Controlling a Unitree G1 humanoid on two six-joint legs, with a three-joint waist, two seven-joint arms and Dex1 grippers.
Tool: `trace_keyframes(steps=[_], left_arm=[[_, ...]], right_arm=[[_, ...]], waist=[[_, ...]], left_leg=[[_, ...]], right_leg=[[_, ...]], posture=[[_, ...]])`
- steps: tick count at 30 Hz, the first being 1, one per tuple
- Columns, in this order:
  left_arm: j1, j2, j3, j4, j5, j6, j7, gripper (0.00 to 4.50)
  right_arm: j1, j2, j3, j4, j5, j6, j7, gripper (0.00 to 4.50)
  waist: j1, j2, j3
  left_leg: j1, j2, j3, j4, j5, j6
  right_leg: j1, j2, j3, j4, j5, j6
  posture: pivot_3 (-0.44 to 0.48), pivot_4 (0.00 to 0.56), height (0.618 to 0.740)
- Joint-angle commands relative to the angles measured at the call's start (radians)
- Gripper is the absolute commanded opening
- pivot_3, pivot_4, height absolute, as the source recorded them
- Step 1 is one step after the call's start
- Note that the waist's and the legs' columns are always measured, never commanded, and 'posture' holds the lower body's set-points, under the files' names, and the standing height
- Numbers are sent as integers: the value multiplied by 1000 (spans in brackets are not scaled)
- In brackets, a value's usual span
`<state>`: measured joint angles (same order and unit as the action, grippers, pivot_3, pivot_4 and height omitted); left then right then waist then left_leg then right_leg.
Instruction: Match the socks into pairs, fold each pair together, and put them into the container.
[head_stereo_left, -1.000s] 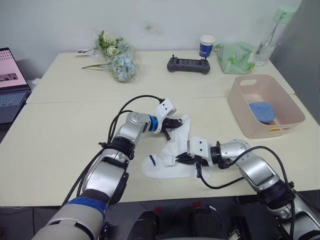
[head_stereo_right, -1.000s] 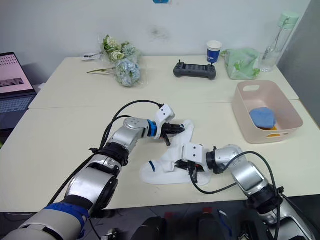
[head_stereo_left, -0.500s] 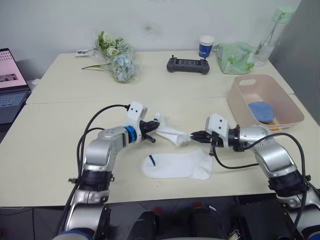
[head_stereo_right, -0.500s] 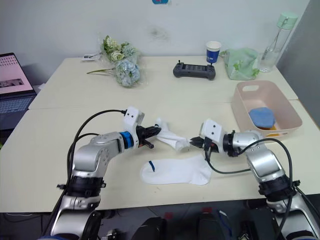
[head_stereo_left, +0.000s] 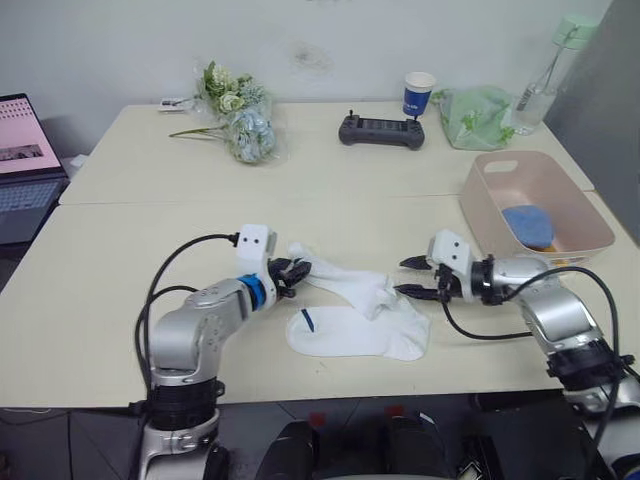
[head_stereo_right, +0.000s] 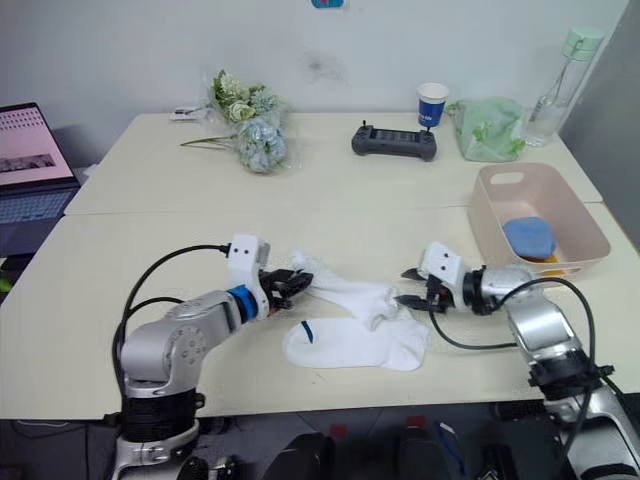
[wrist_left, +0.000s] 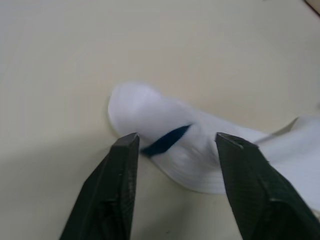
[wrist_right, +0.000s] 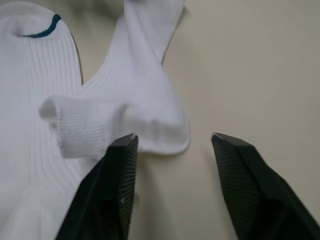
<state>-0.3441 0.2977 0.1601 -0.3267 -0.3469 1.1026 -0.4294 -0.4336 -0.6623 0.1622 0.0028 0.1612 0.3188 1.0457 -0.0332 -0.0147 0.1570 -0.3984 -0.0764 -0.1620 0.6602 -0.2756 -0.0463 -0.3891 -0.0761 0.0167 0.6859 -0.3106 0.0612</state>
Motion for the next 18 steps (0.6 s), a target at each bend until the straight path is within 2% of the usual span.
trace_keyframes(steps=[1, 3, 4, 7, 9, 13, 17, 18], left_arm=[[3, 150, 49, 13, -38, -157, -161, 3680], [-8, 224, 34, 85, -23, -278, -240, 4327], [-28, 242, 24, 136, -19, -324, -267, 4468], [-119, 264, -33, 331, 17, -490, -348, 4468], [-152, 269, -66, 404, 35, -548, -387, 4468], [-236, 249, -131, 594, 82, -666, -442, 4468], [-306, 208, -175, 741, 113, -738, -469, 4468], [-319, 200, -187, 772, 125, -755, -475, 4089]], right_arm=[[25, -5, -101, -119, 83, 108, -49, 3635], [39, 10, -115, -156, 102, 176, -85, 3635], [49, 22, -113, -177, 112, 206, -102, 3635], [103, 46, -83, -281, 132, 265, -132, 3635], [125, 47, -74, -334, 140, 287, -139, 3635], [163, 29, -25, -428, 119, 293, -159, 3635], [171, 20, 26, -440, 70, 262, -188, 3635], [175, 16, 38, -436, 58, 249, -187, 3635]], waist=[[0, 0, 0], [1, 0, 0], [3, 0, 0], [16, 0, 0], [18, 0, 0], [13, 0, 0], [3, 0, 0], [2, 0, 0]], left_leg=[[0, 0, 0, 0, 0, 0], [0, 1, 0, 0, 0, 0], [0, 1, 0, -1, 0, 0], [0, 0, -1, 0, 0, 0], [0, -1, -1, 0, 0, 0], [-1, -2, -1, 0, 0, 0], [-1, -1, -1, 0, 0, 0], [-1, -1, -1, 0, 0, 0]], right_leg=[[0, 0, 0, 0, 0, 0], [0, 0, 0, 0, 0, 0], [0, 0, 0, -1, 0, -1], [2, 0, -1, -3, 0, -1], [2, -1, -1, -4, 1, 0], [1, -1, -1, -4, 1, 0], [1, -1, -2, -3, 1, 0], [1, -1, -2, -3, 1, 0]], posture=[[0, 150, 740], [0, 150, 740], [0, 150, 740], [0, 150, 740], [0, 150, 740], [0, 150, 740], [0, 150, 740], [0, 150, 740]])
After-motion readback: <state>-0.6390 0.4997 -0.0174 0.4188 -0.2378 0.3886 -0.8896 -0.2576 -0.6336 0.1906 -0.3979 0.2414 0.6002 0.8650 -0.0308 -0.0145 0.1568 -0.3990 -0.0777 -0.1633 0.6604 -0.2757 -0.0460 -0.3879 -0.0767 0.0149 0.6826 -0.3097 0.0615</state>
